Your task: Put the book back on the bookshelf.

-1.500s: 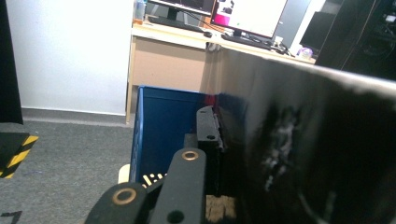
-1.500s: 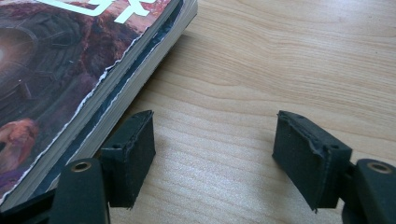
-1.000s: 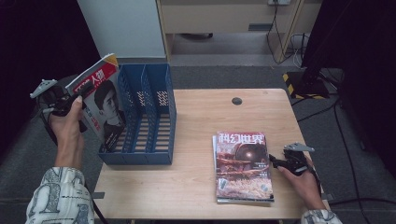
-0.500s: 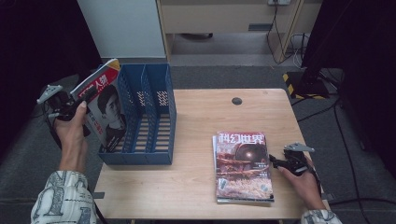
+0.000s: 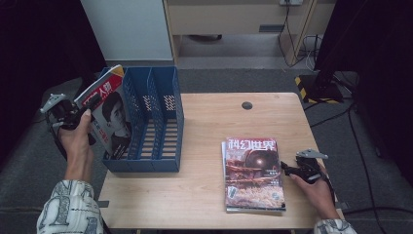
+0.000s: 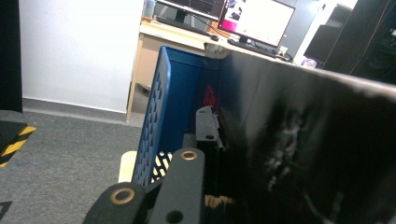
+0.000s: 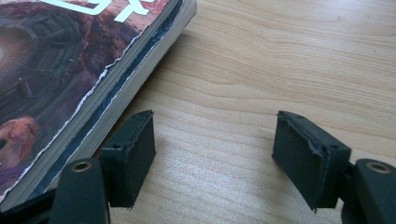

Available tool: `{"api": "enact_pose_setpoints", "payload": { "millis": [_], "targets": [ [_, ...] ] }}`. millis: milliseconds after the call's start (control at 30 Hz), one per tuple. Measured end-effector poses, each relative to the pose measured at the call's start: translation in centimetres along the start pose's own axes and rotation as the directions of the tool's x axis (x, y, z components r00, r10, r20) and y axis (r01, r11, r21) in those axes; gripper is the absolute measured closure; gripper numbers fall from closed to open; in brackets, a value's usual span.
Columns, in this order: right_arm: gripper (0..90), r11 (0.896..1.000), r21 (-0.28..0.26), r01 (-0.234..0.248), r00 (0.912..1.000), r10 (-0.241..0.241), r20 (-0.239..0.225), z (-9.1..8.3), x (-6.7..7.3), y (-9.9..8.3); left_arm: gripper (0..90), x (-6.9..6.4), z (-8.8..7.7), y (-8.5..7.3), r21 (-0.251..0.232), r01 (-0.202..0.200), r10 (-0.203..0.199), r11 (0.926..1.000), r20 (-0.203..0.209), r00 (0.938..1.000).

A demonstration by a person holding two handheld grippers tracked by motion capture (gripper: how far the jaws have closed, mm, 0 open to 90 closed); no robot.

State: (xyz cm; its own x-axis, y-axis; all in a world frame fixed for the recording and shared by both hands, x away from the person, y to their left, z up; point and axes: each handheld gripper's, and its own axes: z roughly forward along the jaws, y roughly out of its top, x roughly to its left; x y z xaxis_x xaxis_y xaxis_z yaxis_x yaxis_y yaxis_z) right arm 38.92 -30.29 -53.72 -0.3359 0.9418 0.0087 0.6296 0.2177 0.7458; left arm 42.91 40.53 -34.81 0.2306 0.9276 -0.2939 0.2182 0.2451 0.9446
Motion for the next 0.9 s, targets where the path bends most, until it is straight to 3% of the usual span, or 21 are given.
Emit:
{"api": "enact_pose_setpoints", "payload": {
  "millis": [500,700,767,900],
  "targets": [
    [29.8,1.000,0.000,0.000,1.0000,0.000,0.001,0.0,0.0,0.0,84.1,0.5,0.2,-1.1,0.005,0.022,-0.022,0.9998,-0.007,0.9997],
    [29.8,1.000,0.000,0.003,1.0000,-0.003,0.003,-0.1,0.0,-0.1,83.8,0.3,0.0,-0.7,0.078,0.005,-0.002,0.9969,-0.027,0.9996],
    [29.8,1.000,-0.002,0.003,1.0000,-0.003,0.004,0.0,0.0,-0.1,83.8,0.4,0.0,-0.5,0.124,-0.008,0.015,0.9922,-0.053,0.9985],
    [29.8,1.000,-0.002,0.003,1.0000,-0.003,0.004,0.0,0.0,-0.1,83.8,0.7,-0.2,-0.4,0.135,0.004,0.004,0.9908,-0.057,0.9984]
  ]
}}
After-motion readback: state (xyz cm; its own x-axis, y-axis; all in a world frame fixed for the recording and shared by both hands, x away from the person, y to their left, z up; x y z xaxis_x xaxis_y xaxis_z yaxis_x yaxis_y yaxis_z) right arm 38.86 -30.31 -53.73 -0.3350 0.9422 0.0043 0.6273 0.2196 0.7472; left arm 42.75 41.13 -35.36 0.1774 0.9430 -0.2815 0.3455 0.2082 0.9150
